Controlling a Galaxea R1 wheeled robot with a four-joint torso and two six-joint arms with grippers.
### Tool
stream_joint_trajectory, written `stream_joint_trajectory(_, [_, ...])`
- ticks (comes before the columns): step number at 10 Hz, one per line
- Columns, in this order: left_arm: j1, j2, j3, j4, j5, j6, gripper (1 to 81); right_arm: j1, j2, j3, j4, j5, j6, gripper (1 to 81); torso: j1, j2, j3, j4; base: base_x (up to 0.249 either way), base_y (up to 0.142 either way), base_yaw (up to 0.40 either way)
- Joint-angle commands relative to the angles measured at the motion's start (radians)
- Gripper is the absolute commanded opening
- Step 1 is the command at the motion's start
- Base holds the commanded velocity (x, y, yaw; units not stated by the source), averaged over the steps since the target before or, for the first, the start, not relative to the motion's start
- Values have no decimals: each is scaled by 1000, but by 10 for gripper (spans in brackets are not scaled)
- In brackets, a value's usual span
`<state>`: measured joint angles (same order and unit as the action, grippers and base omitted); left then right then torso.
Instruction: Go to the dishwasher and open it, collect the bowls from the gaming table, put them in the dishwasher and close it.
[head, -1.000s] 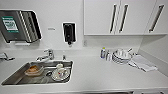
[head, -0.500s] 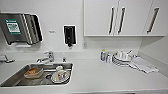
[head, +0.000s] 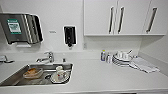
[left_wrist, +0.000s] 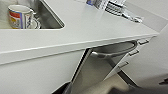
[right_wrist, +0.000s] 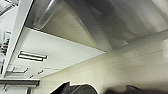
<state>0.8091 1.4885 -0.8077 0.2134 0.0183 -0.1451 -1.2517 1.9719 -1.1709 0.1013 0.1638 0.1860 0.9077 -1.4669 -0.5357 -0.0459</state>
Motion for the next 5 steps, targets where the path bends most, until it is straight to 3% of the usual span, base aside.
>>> stream_joint_trajectory(1, [-86,-36,27,14,40,-7,811,97,-54,19,0,-30,26,811,61,-94,-87,0,0,0,0])
stream_joint_trajectory(2, [-90,-36,28,14,40,-8,811,105,-52,21,0,-32,27,811,81,-127,-24,0,0,0,0])
stream_joint_trajectory(3, [-100,-39,34,14,41,-8,811,109,-51,24,0,-32,27,811,164,-258,-49,0,0,0,0])
stream_joint_trajectory(4, [-112,-43,44,12,42,-8,811,111,-51,25,0,-32,27,811,116,-184,-55,0,0,0,0])
stream_joint_trajectory(5, [-120,-52,58,14,43,-8,811,111,-54,30,0,-29,27,811,134,-215,-62,0,0,0,0])
